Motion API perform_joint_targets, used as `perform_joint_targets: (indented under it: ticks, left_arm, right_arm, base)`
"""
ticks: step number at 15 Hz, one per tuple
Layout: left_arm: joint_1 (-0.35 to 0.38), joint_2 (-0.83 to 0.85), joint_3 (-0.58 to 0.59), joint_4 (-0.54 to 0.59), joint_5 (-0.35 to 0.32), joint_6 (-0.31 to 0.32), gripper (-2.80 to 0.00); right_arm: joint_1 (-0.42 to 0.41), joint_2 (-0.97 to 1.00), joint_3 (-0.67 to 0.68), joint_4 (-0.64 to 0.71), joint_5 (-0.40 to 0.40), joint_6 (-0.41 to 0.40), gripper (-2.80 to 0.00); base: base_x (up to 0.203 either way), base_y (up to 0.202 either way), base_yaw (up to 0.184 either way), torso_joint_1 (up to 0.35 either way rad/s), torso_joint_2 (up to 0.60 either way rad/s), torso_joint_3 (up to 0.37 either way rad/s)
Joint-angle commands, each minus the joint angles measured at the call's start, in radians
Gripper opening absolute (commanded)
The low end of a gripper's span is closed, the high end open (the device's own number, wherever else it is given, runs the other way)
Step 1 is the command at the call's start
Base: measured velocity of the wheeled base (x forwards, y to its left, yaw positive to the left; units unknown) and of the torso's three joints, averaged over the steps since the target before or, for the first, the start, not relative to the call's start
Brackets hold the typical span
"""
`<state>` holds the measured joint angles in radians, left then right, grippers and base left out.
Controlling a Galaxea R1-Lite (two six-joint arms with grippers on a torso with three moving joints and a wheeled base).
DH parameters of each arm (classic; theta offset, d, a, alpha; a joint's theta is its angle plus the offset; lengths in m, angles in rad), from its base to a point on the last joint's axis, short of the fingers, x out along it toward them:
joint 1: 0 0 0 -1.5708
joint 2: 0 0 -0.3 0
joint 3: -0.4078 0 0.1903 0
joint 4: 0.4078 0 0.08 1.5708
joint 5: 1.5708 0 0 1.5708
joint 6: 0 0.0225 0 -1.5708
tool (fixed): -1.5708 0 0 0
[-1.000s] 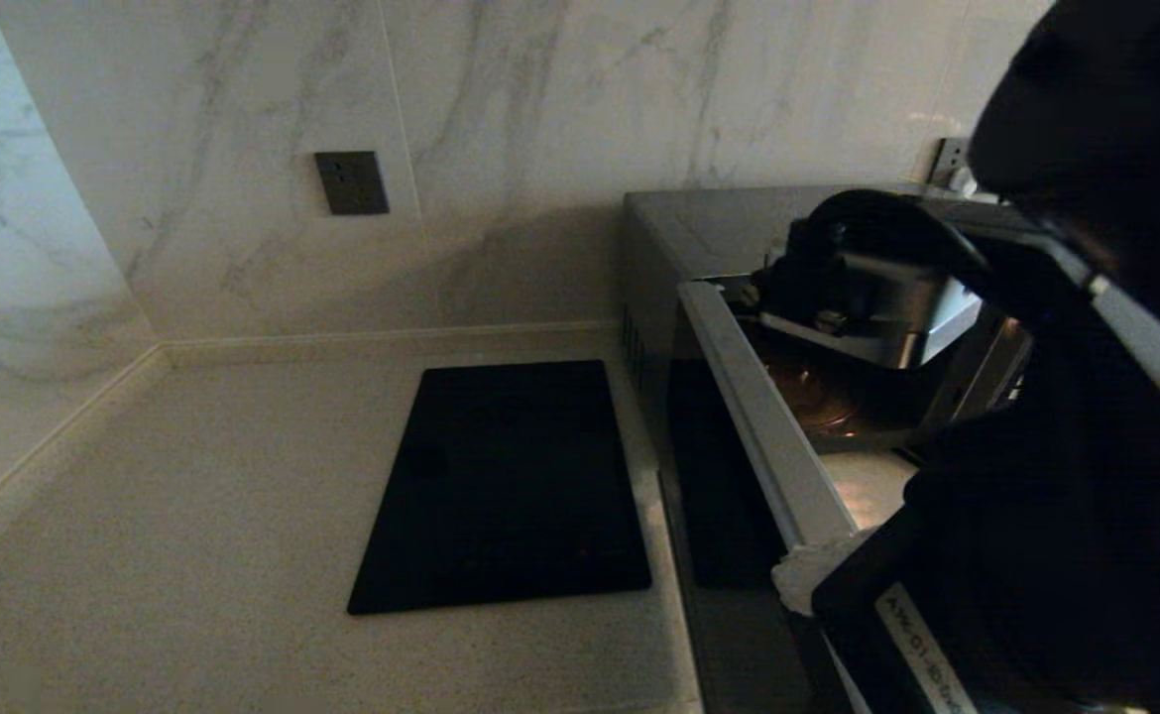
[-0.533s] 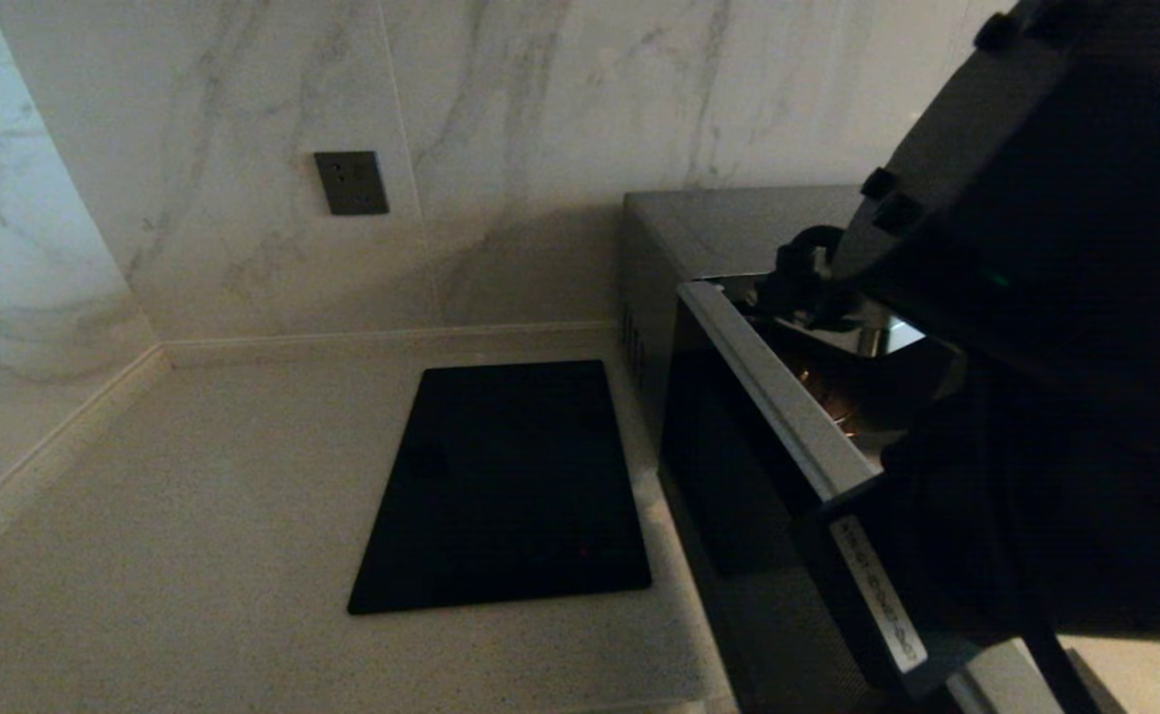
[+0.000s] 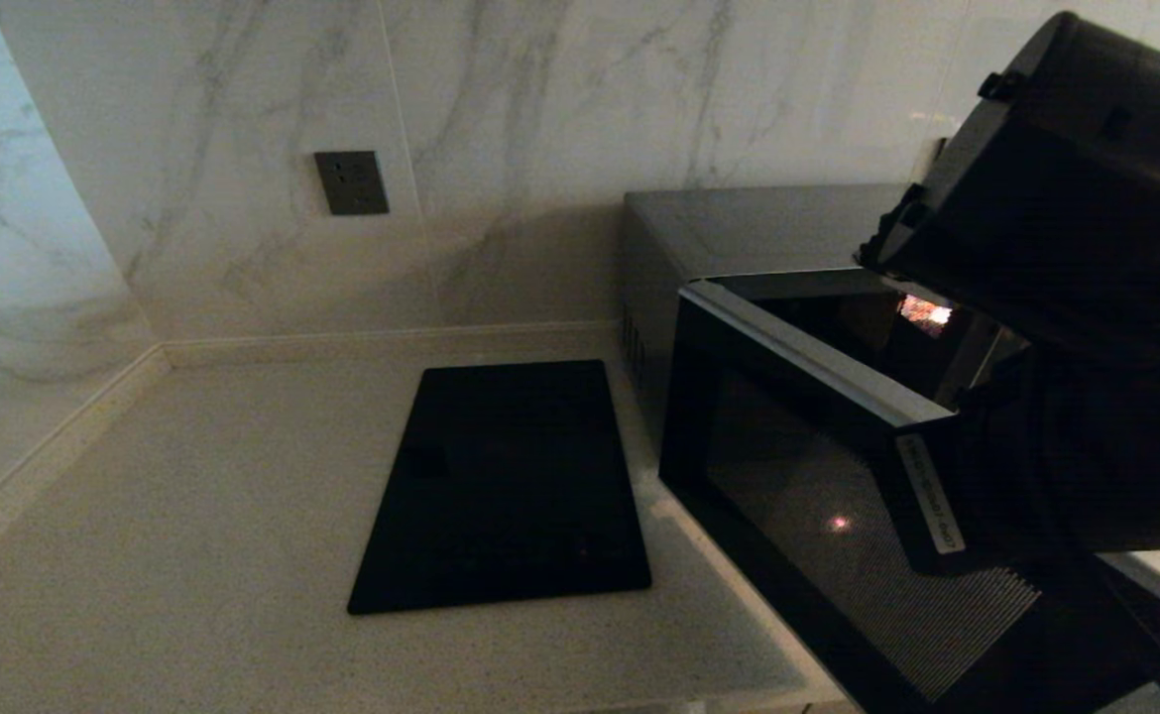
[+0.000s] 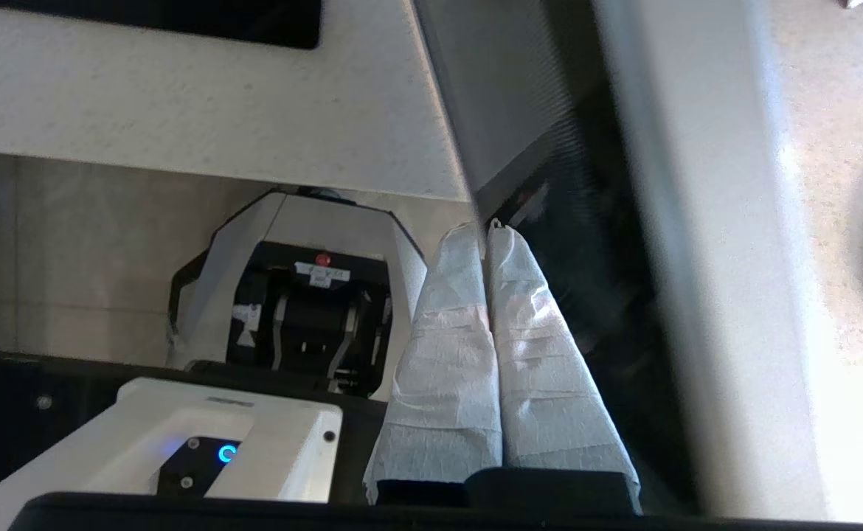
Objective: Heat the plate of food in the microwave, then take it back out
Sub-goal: Close the microwave oven
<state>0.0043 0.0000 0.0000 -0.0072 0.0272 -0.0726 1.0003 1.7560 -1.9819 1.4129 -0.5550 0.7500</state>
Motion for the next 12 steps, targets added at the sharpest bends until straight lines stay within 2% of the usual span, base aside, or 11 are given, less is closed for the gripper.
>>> perform_joint_targets:
  ticks: [1,4,9,12]
  left_arm:
    - [0.0,0.002,0.0,0.0,0.0,-0.001,-2.8]
    - [0.0,0.002,0.0,0.0,0.0,-0.001,-2.8]
    - [0.0,0.002,0.0,0.0,0.0,-0.001,-2.8]
    - [0.0,0.002,0.0,0.0,0.0,-0.001,-2.8]
  right_arm:
    - [-0.016,-0.006,0.0,0.016,-0.03,0.013,-2.8]
    - [-0.062,0.001,0.0,0.03,-0.06,0.053,-2.8]
    - [-0.274,0.024,0.001,0.04,-0.1,0.079,-2.8]
    - [-0.348,0.028,0.011,0.043,-0.102,0.098,-2.8]
  base:
    - [0.0,0.0,0.0,0.0,0.0,0.0]
    - [0.0,0.0,0.0,0.0,0.0,0.0]
    - [0.0,0.0,0.0,0.0,0.0,0.0]
    - [0.0,0.0,0.0,0.0,0.0,0.0]
